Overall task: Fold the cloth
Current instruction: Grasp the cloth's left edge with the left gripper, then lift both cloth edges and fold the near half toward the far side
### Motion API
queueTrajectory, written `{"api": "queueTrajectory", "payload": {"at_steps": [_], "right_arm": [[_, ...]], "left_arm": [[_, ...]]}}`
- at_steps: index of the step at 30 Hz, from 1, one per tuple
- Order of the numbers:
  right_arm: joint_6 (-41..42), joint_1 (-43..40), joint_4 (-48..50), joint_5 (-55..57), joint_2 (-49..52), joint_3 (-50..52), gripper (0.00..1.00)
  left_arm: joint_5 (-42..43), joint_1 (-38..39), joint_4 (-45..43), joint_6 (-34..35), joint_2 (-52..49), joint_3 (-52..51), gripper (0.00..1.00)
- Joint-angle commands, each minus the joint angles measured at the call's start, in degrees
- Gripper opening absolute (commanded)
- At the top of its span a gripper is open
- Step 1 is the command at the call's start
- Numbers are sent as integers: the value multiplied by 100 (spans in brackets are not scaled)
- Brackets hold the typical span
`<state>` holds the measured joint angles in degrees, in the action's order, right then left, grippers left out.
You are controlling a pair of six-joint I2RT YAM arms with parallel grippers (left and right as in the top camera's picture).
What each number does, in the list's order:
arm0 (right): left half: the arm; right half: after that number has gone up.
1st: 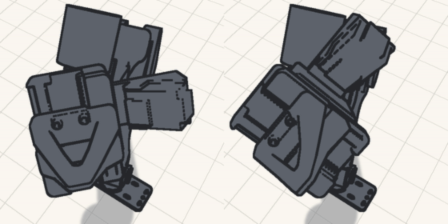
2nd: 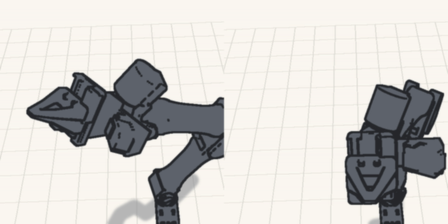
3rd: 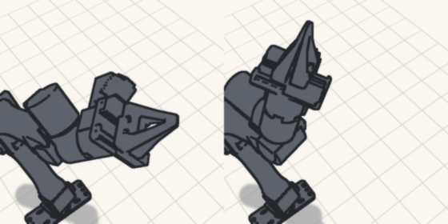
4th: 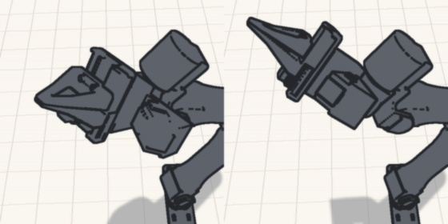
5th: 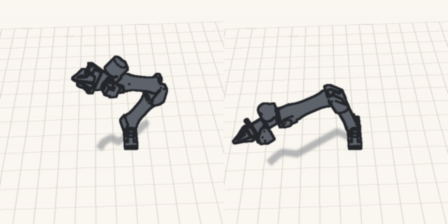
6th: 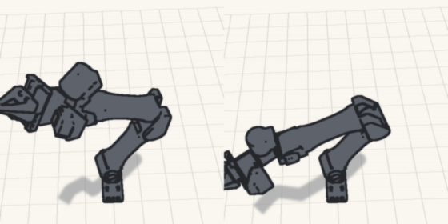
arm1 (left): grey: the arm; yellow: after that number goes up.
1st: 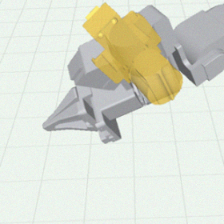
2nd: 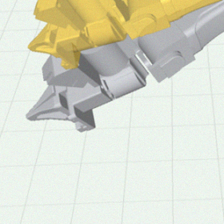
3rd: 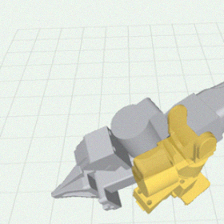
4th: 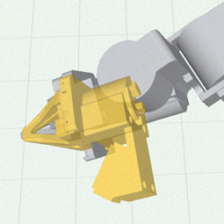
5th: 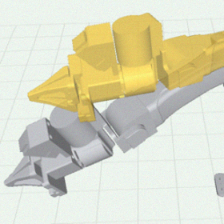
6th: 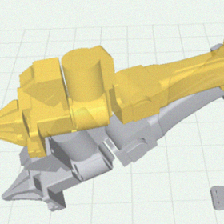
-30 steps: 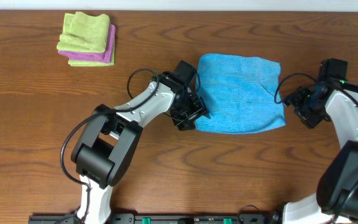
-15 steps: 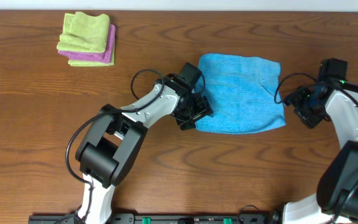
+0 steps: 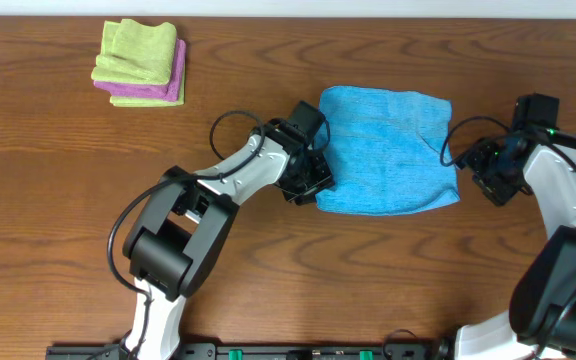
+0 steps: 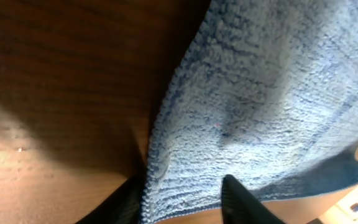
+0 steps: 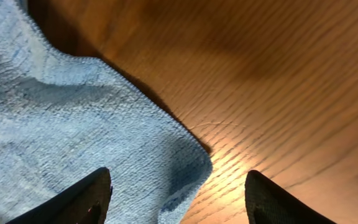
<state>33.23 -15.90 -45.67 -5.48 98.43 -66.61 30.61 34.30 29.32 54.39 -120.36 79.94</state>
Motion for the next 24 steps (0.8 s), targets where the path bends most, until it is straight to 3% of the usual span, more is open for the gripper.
{"api": "queueTrajectory", "payload": {"at_steps": [1,2,9,11,13,18,21,24], "right_arm": [[-9,22,4,-319,17,0,70],[68,22,-17,-452,17,0,69],[839,22,-494,-699,372,9,62],[868,22,-476,-702,549,9,62],[896,24,-413,-702,754,9,60],[918,22,-376,-680,1021,9,30],[918,22,-348,-675,1023,9,2],[911,22,-337,-675,1023,9,2]], "left_arm": [[-129,59,-2,9,-114,85,35],[-127,68,-2,13,-114,85,31],[-258,103,0,55,-114,85,29],[-258,103,-2,52,-114,85,23],[-258,103,0,52,-114,85,28],[-256,103,-2,52,-114,85,25],[-258,103,-2,55,-114,85,19],[-256,103,-4,114,-114,85,6]]}}
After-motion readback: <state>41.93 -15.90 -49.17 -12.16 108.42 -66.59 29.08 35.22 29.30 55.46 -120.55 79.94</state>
